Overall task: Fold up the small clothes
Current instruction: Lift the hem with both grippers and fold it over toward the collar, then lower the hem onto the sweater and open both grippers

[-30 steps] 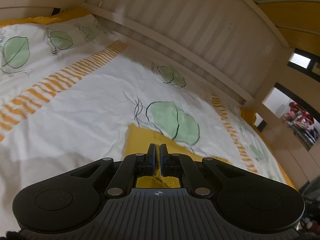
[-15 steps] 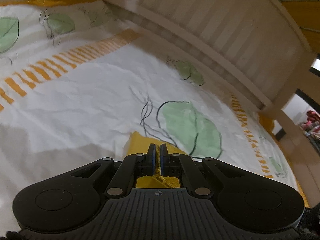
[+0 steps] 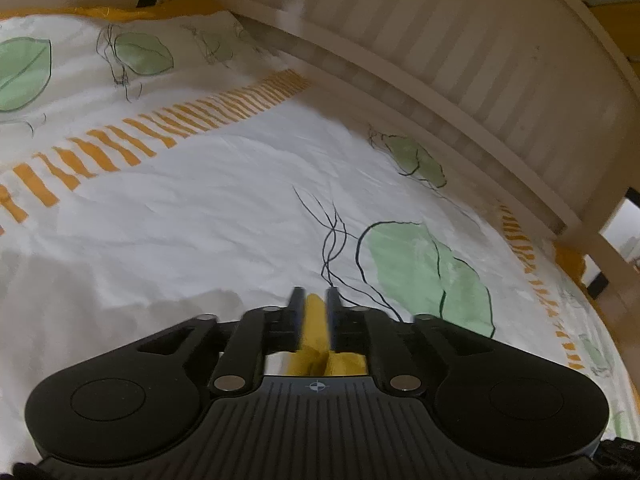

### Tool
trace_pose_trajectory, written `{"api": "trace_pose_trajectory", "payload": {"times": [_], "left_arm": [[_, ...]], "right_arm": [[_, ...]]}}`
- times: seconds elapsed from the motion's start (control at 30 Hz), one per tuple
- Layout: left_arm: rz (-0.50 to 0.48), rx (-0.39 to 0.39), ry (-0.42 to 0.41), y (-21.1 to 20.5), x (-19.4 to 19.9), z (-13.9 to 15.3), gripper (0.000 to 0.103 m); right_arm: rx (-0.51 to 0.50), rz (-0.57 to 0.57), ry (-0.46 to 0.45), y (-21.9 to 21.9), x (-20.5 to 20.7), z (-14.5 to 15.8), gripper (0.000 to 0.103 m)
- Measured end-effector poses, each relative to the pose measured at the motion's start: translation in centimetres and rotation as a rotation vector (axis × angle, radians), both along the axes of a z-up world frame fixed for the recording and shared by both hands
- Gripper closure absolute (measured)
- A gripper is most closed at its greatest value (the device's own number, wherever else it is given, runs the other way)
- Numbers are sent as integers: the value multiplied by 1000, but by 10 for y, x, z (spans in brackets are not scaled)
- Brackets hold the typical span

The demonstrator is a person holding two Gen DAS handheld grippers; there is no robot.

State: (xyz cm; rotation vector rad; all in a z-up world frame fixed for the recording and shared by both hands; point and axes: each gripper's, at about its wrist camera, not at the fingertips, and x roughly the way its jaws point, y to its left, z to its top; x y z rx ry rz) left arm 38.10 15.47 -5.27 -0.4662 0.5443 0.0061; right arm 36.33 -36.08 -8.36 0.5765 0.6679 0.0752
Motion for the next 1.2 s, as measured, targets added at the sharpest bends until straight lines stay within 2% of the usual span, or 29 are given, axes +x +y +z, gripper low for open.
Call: {"api": "trace_pose_trajectory", "payload": {"times": [0.03,0.07,0.1,0.13,0.23,0.33,0.47,0.57,0.63,0.73,0.8,0.9,1.1,1.2], "left_arm": [[-14,22,-13,-4,-2,4,74],[-32,47,-24,-9,-3,7,74],[-65,90,-35,-17,-6,12,74],[-99,130,-46,-25,-9,16,73],[-207,218,-69,-51,-20,22,68],[-361,288,-37,-80,-31,18,67],[-533,376,0,-111,-46,5,67],[-591,382,44,-120,-48,-8,67],[-589,386,78,-123,-45,-19,67],[-553,389,125,-124,-31,-35,67],[-527,364,145,-122,-21,-40,67],[-511,337,148,-120,-4,-39,67],[-480,365,164,-118,30,-31,67],[-454,328,185,-111,49,-31,67]], "right_arm": [[-18,0,-6,1,0,2,61],[-49,-2,-19,4,-3,5,52],[-82,-5,-40,7,-6,9,36],[-113,-7,-62,9,-8,13,31],[-221,2,-116,19,-16,29,31],[-300,70,-150,37,-25,41,31],[-416,213,-144,71,-34,43,33],[-430,317,-104,91,-37,35,36],[-440,356,-65,100,-35,26,38],[-516,387,-34,113,-32,14,38],[-543,386,-26,117,-27,8,38],[-541,372,-24,117,-15,7,38],[-527,338,-5,114,23,9,38],[-496,309,17,109,41,14,38]]}}
